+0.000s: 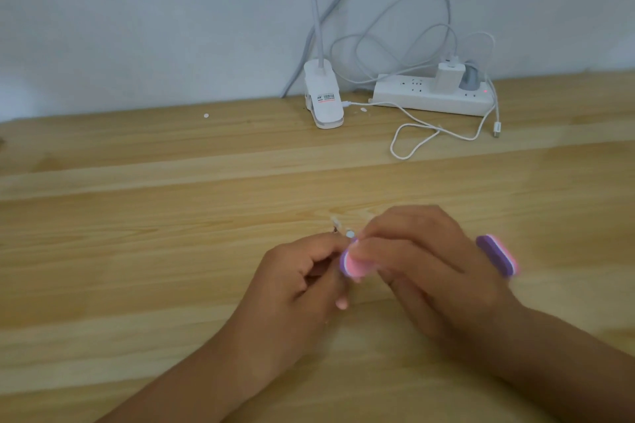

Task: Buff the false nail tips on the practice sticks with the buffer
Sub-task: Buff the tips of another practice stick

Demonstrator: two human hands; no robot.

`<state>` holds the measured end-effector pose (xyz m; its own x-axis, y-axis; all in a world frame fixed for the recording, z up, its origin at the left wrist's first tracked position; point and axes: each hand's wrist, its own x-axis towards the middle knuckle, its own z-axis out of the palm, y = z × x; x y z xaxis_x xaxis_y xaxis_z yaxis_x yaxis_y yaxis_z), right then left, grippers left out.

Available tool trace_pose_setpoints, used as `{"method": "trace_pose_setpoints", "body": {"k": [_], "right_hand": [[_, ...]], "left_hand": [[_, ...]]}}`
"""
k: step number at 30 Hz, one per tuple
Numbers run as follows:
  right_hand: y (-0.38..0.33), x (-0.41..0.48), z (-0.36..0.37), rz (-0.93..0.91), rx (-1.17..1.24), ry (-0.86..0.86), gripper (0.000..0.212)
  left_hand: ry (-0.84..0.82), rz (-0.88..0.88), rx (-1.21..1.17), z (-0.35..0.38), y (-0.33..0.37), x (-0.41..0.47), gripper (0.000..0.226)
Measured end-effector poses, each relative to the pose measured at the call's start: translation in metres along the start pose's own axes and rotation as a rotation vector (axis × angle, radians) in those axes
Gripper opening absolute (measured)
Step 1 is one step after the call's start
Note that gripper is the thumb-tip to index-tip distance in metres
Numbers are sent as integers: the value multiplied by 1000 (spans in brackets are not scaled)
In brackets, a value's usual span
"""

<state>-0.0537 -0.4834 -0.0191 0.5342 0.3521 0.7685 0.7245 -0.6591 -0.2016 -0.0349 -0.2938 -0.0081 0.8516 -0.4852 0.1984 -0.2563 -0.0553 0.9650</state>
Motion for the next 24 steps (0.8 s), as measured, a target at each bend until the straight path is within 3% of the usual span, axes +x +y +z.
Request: {"method": "trace_pose_setpoints", "body": {"k": [2,5,8,10,24], "right_hand": [[3,-1,1,6,-41,-25,19],[14,0,-4,157,-83,45,23],[14,4,-4,231,-52,155,21],[14,7,-3,231,-11,187,22],[15,8,0,216,-15,176,20]], "left_hand": [[34,15,4,1,0,-2,21],[171,92,12,1,4,-2,14],[353,269,234,-2,9,4,13],[416,269,288,-3,9,12,10],[273,29,464,4,-4,36,8]]}}
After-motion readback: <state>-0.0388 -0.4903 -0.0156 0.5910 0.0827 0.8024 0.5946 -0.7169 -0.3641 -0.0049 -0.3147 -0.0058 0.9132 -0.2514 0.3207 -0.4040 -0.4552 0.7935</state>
